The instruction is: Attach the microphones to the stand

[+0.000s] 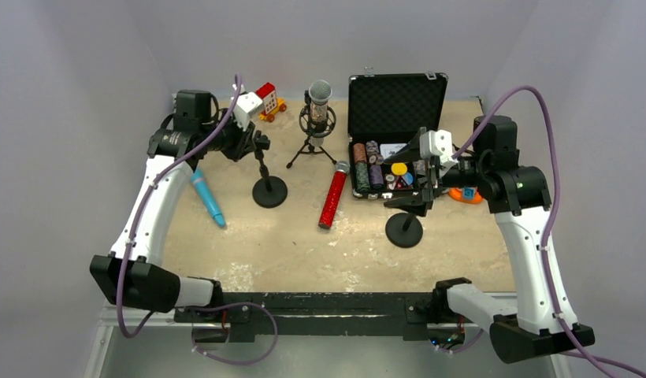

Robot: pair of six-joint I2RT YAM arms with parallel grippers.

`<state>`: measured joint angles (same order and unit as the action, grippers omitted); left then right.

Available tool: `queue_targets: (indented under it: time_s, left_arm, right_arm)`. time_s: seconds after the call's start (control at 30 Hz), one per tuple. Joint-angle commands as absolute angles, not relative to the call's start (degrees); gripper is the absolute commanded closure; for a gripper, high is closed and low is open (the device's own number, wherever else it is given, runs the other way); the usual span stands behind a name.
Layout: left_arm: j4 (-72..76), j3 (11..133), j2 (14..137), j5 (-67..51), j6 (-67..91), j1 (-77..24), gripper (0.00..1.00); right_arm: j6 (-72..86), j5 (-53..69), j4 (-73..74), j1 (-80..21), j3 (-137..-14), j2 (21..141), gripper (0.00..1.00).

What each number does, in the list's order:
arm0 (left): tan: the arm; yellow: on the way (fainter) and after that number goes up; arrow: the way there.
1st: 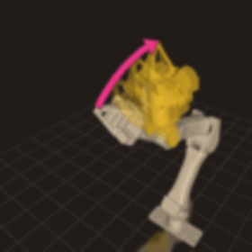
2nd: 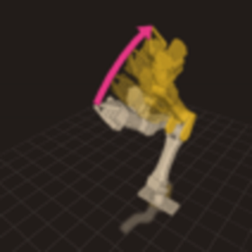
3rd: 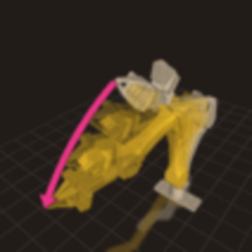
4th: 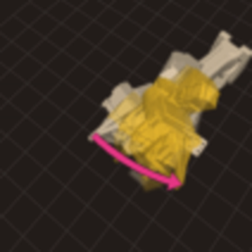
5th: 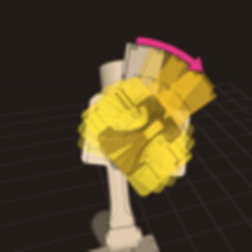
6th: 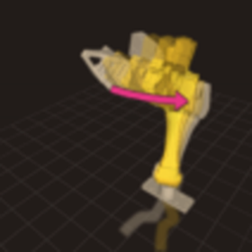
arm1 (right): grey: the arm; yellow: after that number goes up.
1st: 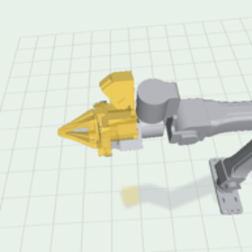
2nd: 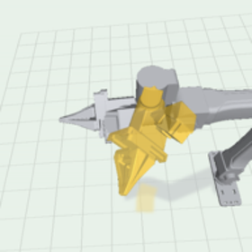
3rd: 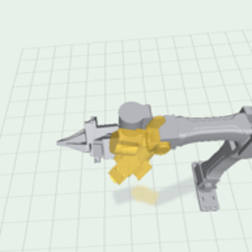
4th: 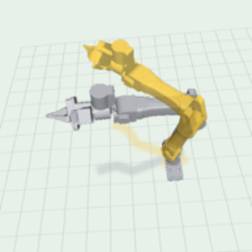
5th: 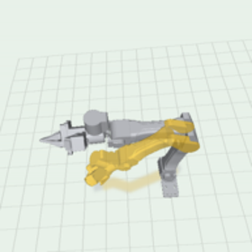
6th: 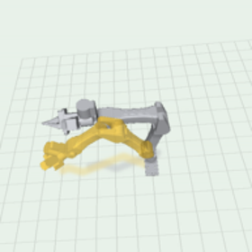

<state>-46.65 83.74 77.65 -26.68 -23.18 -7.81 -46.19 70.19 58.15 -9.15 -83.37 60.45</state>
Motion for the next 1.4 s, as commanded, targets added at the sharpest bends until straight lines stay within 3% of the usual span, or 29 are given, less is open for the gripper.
queue_targets:
  time_s: [0.0, 0.07, 0.4, 0.6, 1.07, 1.1, 1.23, 1.37]
  left_arm:
    - [-44.9, 82.5, 73.4, -27.7, -23.9, -7.3, 0.88]
    - [-44.7, 81.5, 71.6, -28.6, -23.5, -7.3, 1.00]
    - [-44.8, 76.3, 63.2, -47.0, -21.9, -11.1, 1.00]
    - [-43.3, 74.5, 63.7, -42.5, -21.3, -20.1, 1.00]
    - [-38.0, 68.0, 63.0, -38.1, -18.3, -27.2, 1.00]
    - [-37.4, 67.4, 63.1, -37.9, -17.5, -27.7, 0.98]
    - [-37.0, 66.2, 63.0, -36.2, -13.5, -28.1, 0.65]
    - [-37.1, 66.6, 60.8, -36.0, -10.3, -28.0, 0.42]
  right_arm:
    - [-47.0, 70.7, 57.8, -10.4, -84.1, 61.2, 0.05]
    - [-47.1, 69.7, 57.8, -11.4, -84.4, 61.8, 0.06]
    - [-54.0, 65.1, 59.3, -23.0, -88.3, 66.6, 0.04]
    - [-55.5, 65.5, 53.3, -28.4, -88.3, 69.7, 0.01]
    - [-48.0, 67.7, 45.7, -30.3, -81.7, 70.1, 0.01]
    - [-47.7, 67.6, 45.3, -30.3, -81.1, 70.0, 0.01]
    - [-47.3, 67.1, 44.6, -30.3, -79.1, 68.9, 0.01]
    - [-47.3, 66.5, 44.6, -30.3, -77.5, 67.8, 0.01]
